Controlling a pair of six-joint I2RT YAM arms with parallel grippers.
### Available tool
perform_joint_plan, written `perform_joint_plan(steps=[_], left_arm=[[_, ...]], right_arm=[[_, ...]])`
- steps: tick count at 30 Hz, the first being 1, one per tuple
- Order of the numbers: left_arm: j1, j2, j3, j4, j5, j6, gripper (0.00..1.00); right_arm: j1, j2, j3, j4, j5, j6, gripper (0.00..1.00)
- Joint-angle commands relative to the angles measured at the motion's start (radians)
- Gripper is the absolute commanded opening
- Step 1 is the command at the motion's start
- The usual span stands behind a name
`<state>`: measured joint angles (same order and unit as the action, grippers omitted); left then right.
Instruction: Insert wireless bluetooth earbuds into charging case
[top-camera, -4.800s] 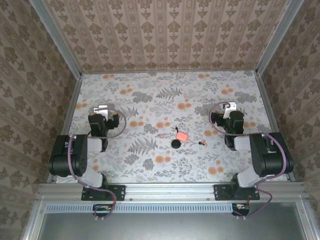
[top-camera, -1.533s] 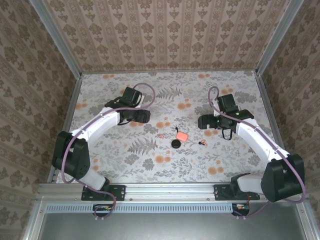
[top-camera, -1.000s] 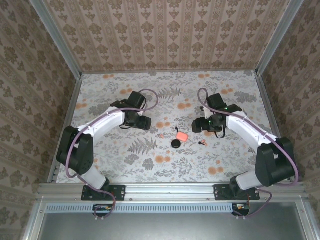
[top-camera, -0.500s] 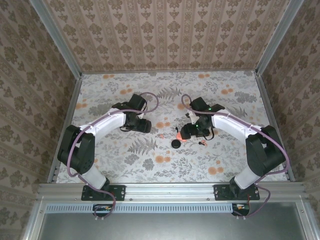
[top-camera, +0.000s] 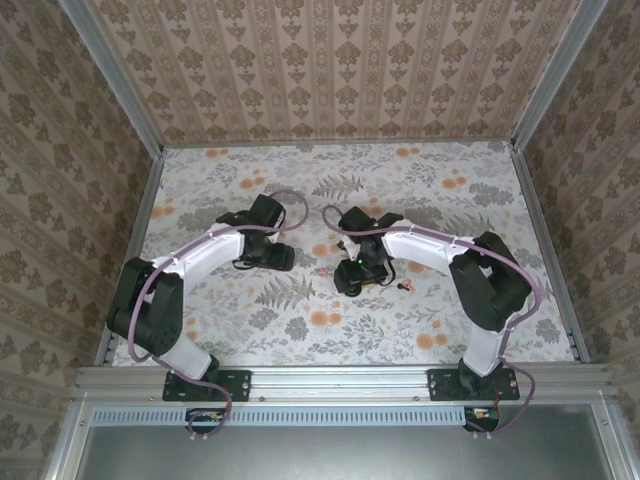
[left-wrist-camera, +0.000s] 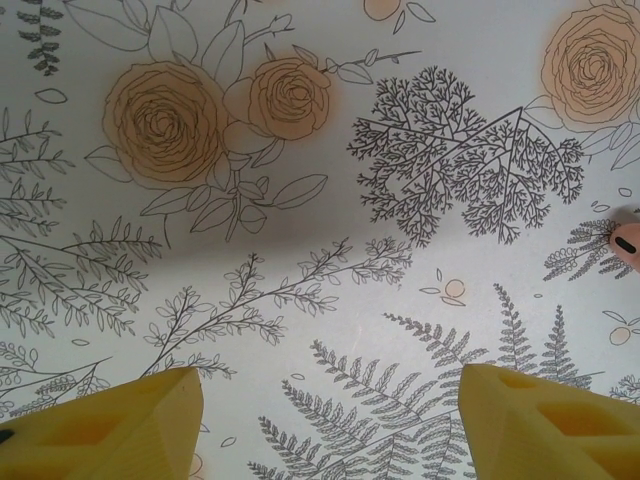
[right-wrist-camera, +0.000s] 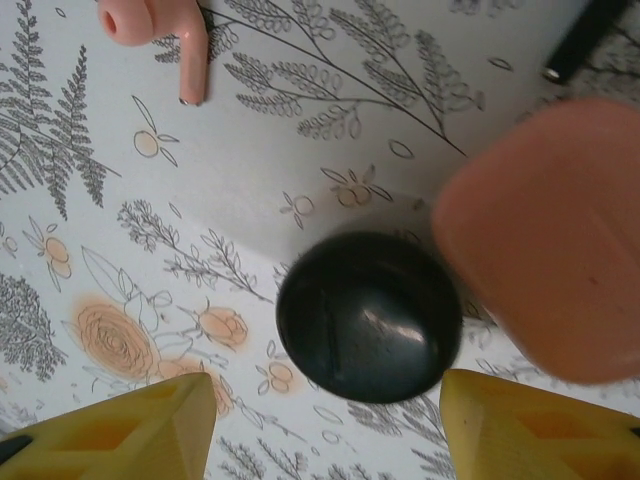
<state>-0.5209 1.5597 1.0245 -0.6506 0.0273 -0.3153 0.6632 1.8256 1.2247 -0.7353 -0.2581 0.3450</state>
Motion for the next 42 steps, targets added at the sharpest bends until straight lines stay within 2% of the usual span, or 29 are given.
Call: perform_joint_plan(steps=[1, 9, 23, 34, 42], left_arm=[[0.013, -0.043, -0.020, -0.003, -0.001, -0.016, 0.69], [0.033, -0.070, -0.038, -0.004, 0.007, -0.006, 0.69], [0.038, -0.077, -0.047, -0.004, 0.005, -0.008, 0.69], [0.038, -0.081, -0.052, 0.000, 0.001, -0.008, 0.69], [0.034, -0.119, -0.088, 0.090, 0.041, -0.009, 0.68]], right_arm=[[0.020, 0.039, 0.051, -0.048, 0.056, 0.014, 0.63], [0.042, 0.103, 0.096, -0.081, 0.168, 0.009, 0.65], [0.068, 0.156, 0.113, -0.081, 0.195, 0.002, 0.65], [0.073, 0.141, 0.105, -0.066, 0.218, 0.001, 0.50], [0.070, 0.010, 0.025, 0.051, 0.215, 0.029, 0.47]])
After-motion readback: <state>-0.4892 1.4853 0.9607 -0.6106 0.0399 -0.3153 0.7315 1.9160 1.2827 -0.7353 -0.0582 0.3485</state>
